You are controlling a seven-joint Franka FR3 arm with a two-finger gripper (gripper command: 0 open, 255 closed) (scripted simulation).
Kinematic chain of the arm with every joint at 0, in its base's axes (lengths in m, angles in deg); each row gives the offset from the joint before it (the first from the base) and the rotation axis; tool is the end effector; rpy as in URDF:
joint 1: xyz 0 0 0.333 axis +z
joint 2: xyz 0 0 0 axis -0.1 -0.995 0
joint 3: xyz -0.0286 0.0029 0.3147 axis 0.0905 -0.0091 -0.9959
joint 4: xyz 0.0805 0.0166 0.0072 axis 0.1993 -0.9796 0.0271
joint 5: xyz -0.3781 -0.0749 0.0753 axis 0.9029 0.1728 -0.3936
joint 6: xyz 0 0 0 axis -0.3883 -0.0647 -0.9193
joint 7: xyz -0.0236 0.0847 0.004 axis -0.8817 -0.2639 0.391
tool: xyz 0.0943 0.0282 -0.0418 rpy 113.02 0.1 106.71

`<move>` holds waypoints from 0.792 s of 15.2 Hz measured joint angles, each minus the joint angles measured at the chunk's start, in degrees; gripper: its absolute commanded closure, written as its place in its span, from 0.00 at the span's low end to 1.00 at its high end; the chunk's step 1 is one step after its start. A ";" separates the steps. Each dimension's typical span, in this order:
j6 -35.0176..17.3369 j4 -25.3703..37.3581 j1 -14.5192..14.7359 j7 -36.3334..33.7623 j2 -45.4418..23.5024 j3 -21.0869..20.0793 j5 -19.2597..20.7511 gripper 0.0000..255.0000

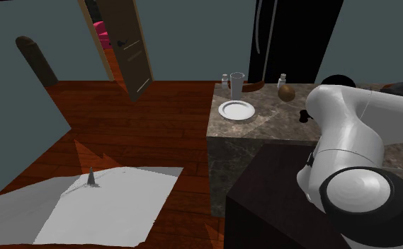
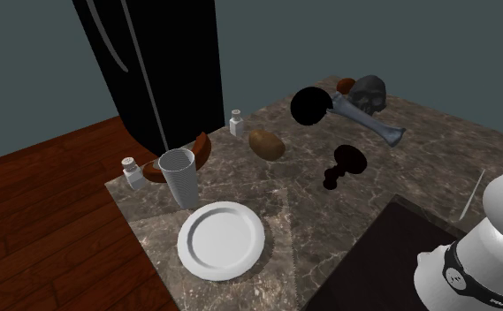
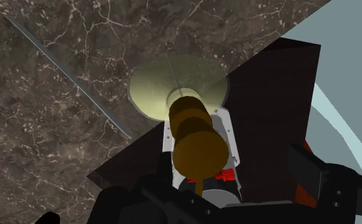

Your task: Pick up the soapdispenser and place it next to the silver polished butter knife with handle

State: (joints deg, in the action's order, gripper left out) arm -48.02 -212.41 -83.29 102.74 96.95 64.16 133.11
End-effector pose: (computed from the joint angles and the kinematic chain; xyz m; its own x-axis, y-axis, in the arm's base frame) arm -0.2581 -0.0127 0.4444 0.9830 -0.0385 0.1798 -0.0307 -0.9985 -0.0456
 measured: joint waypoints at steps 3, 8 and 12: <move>0.17 2.57 1.50 -0.28 -2.26 -1.83 -1.77 0.00; 0.74 7.32 3.77 -0.37 -6.14 -4.45 -4.34 0.00; 0.75 7.51 3.87 -0.41 -6.33 -4.59 -4.51 0.00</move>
